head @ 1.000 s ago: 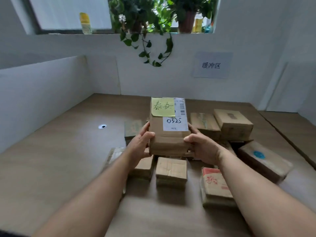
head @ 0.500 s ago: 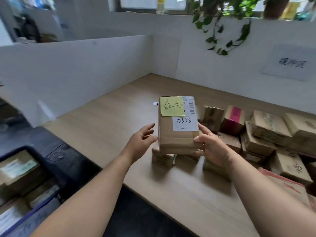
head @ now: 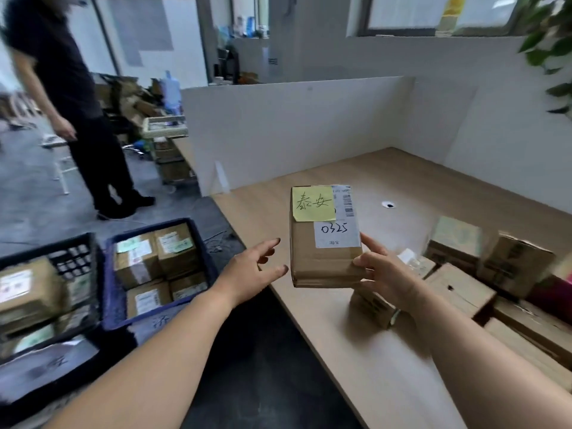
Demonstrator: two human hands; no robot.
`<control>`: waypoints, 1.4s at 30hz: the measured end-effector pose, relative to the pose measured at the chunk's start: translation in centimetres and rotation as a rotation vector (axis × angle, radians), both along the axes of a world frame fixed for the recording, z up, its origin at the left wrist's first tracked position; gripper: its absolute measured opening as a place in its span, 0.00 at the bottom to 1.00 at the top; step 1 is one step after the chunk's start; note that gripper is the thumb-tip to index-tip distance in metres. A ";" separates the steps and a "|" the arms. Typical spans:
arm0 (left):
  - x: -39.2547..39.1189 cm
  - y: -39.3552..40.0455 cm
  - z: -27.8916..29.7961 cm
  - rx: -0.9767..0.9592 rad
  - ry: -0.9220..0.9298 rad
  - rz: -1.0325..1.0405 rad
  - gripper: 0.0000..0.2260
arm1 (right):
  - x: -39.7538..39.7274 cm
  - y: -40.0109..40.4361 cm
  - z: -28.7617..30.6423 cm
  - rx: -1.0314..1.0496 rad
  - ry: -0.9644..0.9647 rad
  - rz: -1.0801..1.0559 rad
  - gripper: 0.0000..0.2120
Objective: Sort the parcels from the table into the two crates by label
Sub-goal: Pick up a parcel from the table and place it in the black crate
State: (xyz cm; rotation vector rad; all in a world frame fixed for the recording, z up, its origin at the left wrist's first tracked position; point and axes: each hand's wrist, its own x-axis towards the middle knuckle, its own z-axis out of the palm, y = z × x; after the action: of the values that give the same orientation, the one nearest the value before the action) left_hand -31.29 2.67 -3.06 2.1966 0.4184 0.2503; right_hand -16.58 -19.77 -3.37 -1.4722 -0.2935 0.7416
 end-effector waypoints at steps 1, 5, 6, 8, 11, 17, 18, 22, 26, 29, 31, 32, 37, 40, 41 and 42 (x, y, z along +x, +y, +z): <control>-0.6 0.3 -0.2 0.023 0.004 0.023 0.28 | 0.0 0.6 -0.2 -0.007 -0.011 0.031 0.38; -3.0 1.7 -1.0 0.061 0.009 0.117 0.29 | -0.5 3.2 -0.7 -0.021 -0.046 0.134 0.36; -3.6 2.0 -1.2 0.060 0.010 0.139 0.29 | -0.6 4.0 -0.8 -0.022 -0.045 0.158 0.36; -5.0 2.8 -1.5 0.075 0.026 0.173 0.29 | -1.2 5.6 -0.9 -0.029 -0.044 0.212 0.34; -6.9 4.6 -1.7 0.082 0.044 0.225 0.30 | -1.9 8.3 -1.0 -0.032 -0.052 0.291 0.33; -9.8 9.3 -2.1 0.080 0.056 0.296 0.29 | -3.5 14.1 -1.0 -0.038 -0.050 0.378 0.36; -10.2 10.1 -2.2 0.074 0.058 0.304 0.29 | -3.8 15.2 -1.0 -0.039 -0.049 0.388 0.36; -12.2 14.5 -2.7 0.044 0.073 0.322 0.30 | -5.7 20.6 -0.9 -0.034 -0.036 0.429 0.37; -15.2 20.4 -2.6 0.056 0.108 0.345 0.29 | -8.1 27.1 -1.0 -0.037 -0.038 0.470 0.42; -17.8 25.3 -2.6 0.048 0.114 0.372 0.30 | -10.1 32.3 -1.4 -0.049 -0.034 0.505 0.43; -19.5 28.3 -2.7 0.036 0.117 0.383 0.30 | -11.5 35.7 -1.7 -0.055 -0.025 0.515 0.40; -20.4 29.9 -2.8 0.031 0.121 0.387 0.30 | -12.3 37.3 -1.9 -0.061 -0.024 0.523 0.39; -25.2 36.6 -3.5 0.036 0.146 0.413 0.29 | -16.4 45.0 -3.0 -0.080 -0.003 0.539 0.39; -27.8 39.7 -4.0 0.048 0.166 0.425 0.29 | -18.6 48.7 -3.7 -0.080 0.018 0.565 0.38; -28.5 40.5 -4.2 0.042 0.170 0.435 0.29 | -19.3 49.7 -4.0 -0.083 0.027 0.578 0.38; -29.2 41.3 -4.5 0.030 0.171 0.448 0.29 | -19.9 50.6 -4.3 -0.092 0.033 0.589 0.38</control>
State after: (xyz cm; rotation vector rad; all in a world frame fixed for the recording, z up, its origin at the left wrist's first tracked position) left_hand -60.51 43.94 -7.51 2.1387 1.0095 0.3114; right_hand -36.50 30.79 -7.65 -1.4677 -0.6918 1.2611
